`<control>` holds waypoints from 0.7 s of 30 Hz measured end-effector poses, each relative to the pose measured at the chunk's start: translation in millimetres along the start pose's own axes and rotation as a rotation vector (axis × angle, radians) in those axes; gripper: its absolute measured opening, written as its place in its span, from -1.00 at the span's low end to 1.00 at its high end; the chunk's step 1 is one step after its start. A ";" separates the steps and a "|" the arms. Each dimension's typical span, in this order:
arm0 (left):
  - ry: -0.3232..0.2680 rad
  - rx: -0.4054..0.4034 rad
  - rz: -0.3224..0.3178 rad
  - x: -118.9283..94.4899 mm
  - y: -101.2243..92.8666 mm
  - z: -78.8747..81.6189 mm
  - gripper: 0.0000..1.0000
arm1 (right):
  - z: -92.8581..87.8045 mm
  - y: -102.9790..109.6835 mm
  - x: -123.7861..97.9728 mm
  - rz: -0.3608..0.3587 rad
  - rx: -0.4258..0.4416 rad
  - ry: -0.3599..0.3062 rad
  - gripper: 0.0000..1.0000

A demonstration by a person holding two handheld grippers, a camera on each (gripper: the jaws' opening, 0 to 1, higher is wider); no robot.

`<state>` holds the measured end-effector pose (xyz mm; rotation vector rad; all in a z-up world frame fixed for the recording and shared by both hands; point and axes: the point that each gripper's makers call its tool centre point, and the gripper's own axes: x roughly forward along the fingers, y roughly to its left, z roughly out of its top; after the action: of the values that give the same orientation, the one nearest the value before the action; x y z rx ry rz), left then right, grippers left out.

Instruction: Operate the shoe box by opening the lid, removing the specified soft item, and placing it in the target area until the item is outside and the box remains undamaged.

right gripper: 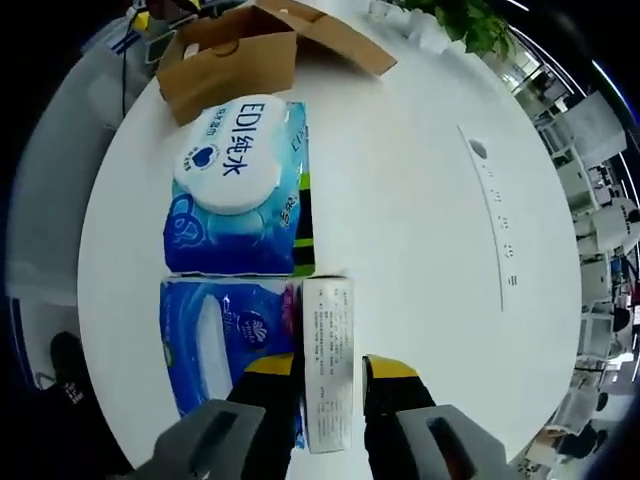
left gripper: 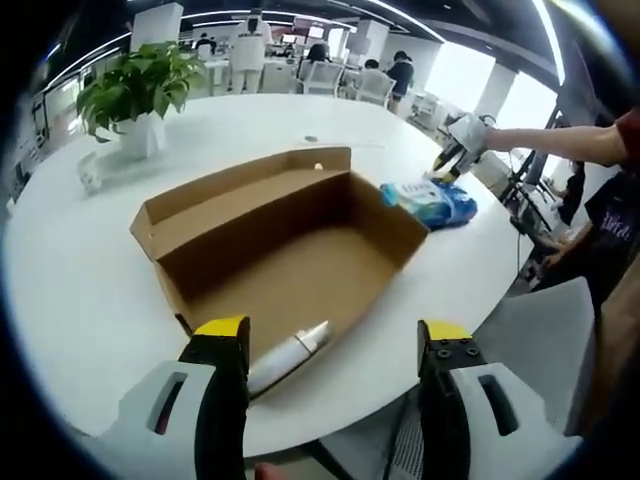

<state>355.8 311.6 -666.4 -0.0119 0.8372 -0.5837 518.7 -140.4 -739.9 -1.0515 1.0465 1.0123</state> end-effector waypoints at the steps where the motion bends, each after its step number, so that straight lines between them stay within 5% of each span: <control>1: -0.002 0.000 -0.003 0.4 -0.9 0.3 0.35 | -0.6 -0.5 -3.0 -0.007 0.004 -0.003 -0.54; 11: -0.030 0.003 -0.021 -2.3 -4.0 2.0 0.34 | 1.0 -8.3 -33.9 -0.092 0.098 -0.050 -0.52; 21: -0.078 -0.015 -0.039 -6.6 -5.0 4.1 0.34 | 38.4 1.1 -74.3 -0.210 0.188 -0.170 -0.48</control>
<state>352.8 309.7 -657.8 -0.0646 0.7668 -0.6098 509.4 -112.6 -661.5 -0.8852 0.8550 0.8017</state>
